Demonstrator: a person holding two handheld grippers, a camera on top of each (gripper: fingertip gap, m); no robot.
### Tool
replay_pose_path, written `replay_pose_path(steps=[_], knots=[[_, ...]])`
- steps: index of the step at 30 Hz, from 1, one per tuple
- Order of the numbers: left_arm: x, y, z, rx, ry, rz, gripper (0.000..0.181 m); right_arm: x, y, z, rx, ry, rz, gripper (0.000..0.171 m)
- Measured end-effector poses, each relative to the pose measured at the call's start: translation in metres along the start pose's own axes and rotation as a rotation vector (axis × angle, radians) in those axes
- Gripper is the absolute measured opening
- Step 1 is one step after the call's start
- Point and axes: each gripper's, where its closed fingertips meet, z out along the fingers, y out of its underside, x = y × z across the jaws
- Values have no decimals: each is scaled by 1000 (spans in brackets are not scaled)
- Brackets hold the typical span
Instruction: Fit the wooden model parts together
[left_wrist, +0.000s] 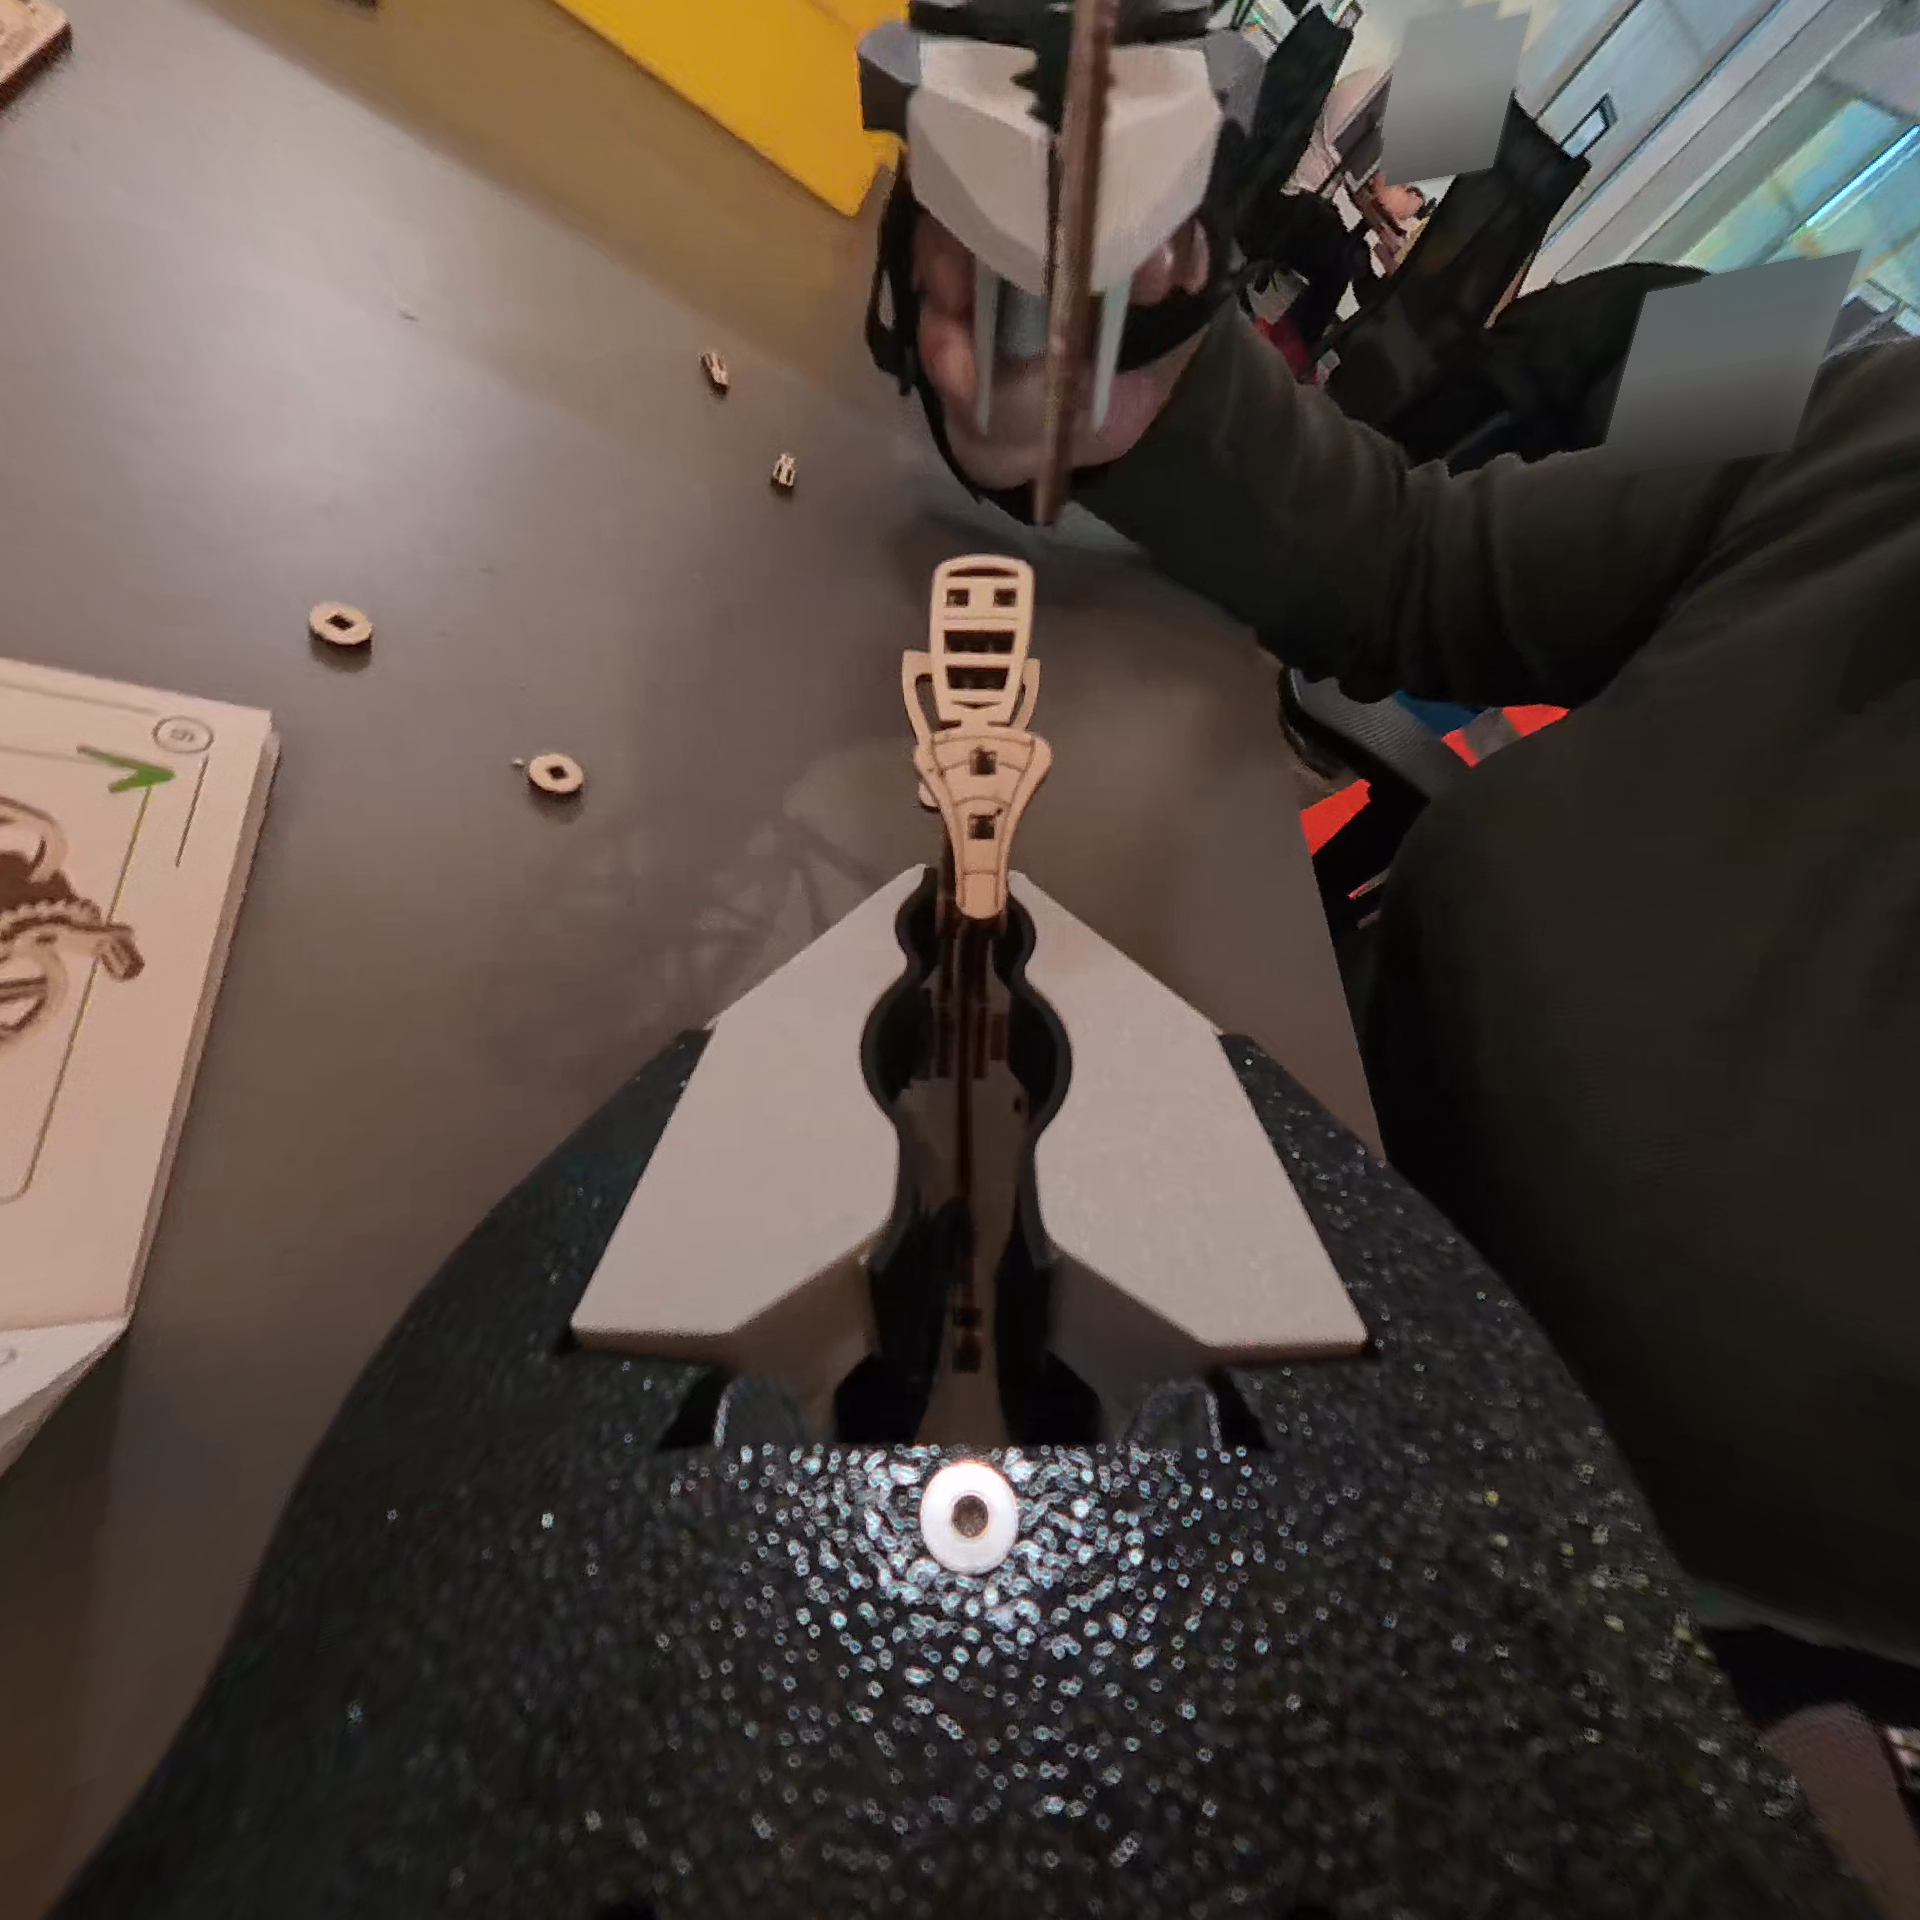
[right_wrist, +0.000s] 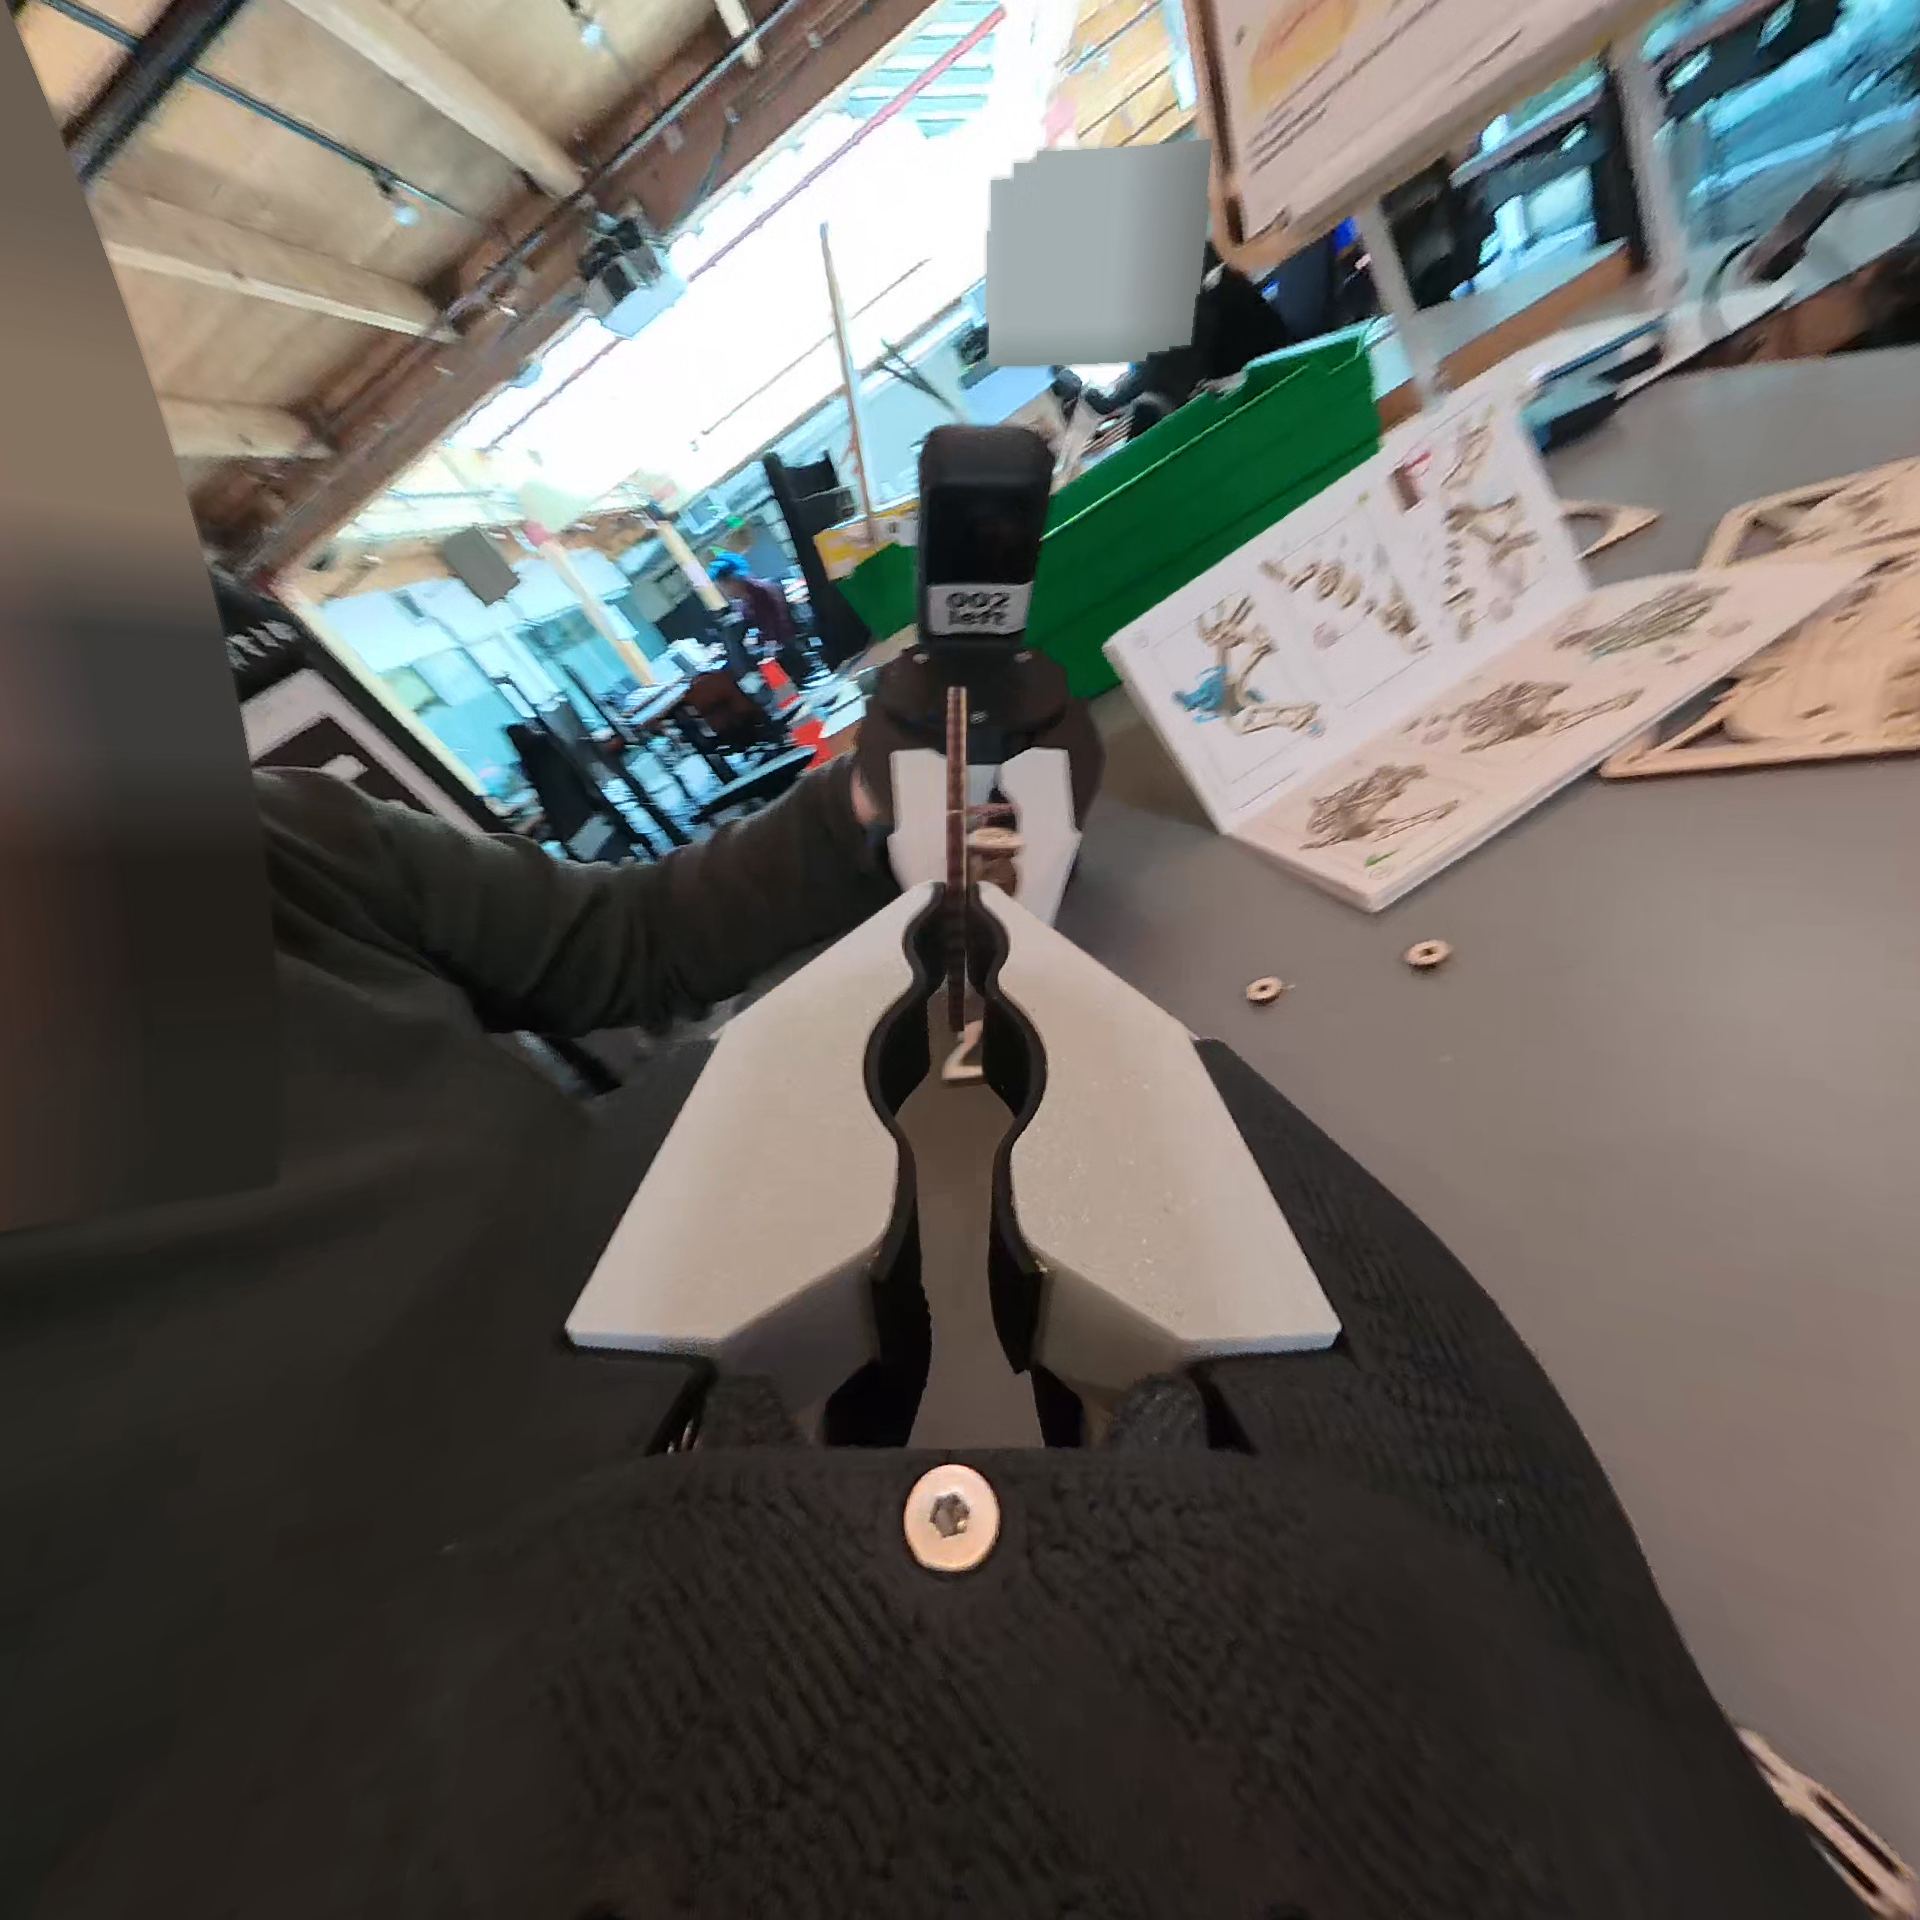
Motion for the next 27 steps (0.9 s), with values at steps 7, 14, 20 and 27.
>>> replay_pose_path(steps=[7,14,20,27], knots=[[-2,-7,-3,55,3,-24,7,1,4,2,-34,-14,32,0],[0,-14,-8,112,43,-66,7,7,-2,-2,3,38,6,0],[2,-14,-7,113,48,-60,8,10,-6,-5,45,39,38,0],[5,-15,-6,120,66,-57,7,9,0,0,37,18,72,0]])
